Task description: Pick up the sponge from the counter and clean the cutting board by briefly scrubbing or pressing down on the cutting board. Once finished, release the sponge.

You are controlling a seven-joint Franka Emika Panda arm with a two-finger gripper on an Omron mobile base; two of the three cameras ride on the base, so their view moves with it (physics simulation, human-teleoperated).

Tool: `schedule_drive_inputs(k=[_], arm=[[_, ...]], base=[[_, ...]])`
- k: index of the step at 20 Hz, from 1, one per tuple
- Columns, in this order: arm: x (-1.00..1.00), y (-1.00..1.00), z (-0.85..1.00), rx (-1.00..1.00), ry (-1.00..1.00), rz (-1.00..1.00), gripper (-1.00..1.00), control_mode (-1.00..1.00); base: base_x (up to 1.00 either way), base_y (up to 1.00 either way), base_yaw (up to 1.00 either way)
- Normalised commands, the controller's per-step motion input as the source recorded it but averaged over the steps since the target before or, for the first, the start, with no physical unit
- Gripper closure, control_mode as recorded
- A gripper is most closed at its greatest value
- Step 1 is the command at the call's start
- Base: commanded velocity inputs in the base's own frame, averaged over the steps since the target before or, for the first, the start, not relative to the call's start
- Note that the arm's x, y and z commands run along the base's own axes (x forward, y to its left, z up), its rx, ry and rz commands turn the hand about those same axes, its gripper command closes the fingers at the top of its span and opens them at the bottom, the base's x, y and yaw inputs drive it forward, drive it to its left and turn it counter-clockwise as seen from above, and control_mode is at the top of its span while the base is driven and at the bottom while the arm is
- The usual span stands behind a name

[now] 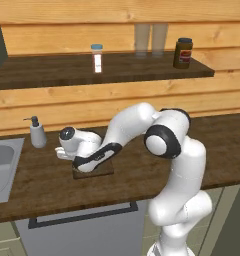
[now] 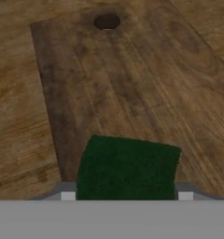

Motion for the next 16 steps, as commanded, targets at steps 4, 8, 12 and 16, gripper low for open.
schedule_drive_inputs(k=[4, 8, 12, 16], arm=[[0.09, 0.01, -0.35, 0.02, -0.04, -0.01, 1.0, -1.0], [0.16, 0.0, -0.3, 0.0, 0.0, 0.0, 1.0, -1.0], [0.0, -0.25, -0.24, 0.03, -0.09, 0.0, 1.0, -1.0], [0.0, -0.34, -0.14, 0.06, -0.11, 0.0, 1.0, -1.0]], base=[[0.0, 0.0, 0.0], [0.0, 0.0, 0.0], [0.0, 0.0, 0.0], [0.0, 0.0, 0.0]])
